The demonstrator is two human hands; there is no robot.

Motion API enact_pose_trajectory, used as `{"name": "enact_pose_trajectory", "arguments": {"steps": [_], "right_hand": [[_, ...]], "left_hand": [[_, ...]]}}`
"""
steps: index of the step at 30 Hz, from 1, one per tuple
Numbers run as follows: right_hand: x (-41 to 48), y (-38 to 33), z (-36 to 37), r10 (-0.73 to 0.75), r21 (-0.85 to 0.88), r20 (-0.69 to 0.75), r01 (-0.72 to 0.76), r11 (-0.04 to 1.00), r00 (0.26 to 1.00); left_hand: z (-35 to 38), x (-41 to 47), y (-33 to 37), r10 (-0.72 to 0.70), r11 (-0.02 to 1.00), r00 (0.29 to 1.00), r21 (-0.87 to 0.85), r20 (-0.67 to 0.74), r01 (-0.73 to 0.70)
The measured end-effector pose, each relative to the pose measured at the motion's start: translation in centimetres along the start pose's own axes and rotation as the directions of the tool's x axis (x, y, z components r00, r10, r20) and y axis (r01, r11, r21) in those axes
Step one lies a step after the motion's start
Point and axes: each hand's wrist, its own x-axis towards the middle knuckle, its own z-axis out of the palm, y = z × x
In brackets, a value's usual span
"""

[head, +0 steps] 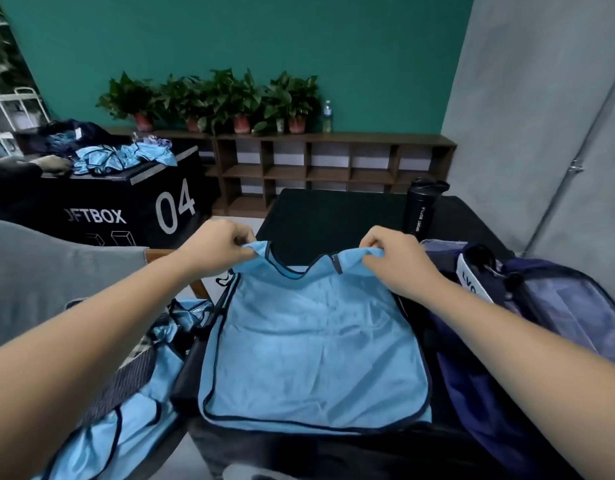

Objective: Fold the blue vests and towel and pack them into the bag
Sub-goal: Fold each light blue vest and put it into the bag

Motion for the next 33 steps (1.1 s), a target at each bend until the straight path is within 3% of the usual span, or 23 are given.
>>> {"name": "enact_pose_trajectory", "arguments": {"steps": [9,13,23,29,33], "right_hand": [[-11.6,-0.2,-0.7,-0.047,-0.074,0.077,0.053,0.996,0.996],[-14.0,0.9,-0.5,-0.024,-0.086,0.185,0.04,0.995,0.982],[-14.8,3.9,-0.5,0.056,-0.31,0.56,0.147,0.939,0.827],[-15.3,3.8,-0.8,0.096,-0.333,0.646,0.166,0.928,0.758],[-15.4,3.7,-1.8,0.145,-0.341,0.651,0.117,0.933,0.745]], "left_hand": [[0.4,-12.7,1.6,-0.022,1.0,0.984,0.006,0.178,0.022],[2.4,-15.0,1.1,-0.053,0.998,0.973,0.032,0.224,0.047],[6.7,-16.8,-0.3,-0.113,0.994,0.914,0.045,0.389,0.104],[6.2,-17.3,-0.2,-0.194,0.978,0.85,0.026,0.491,0.208],[5.7,-17.2,-1.0,-0.29,0.957,0.851,0.124,0.438,0.262]]}}
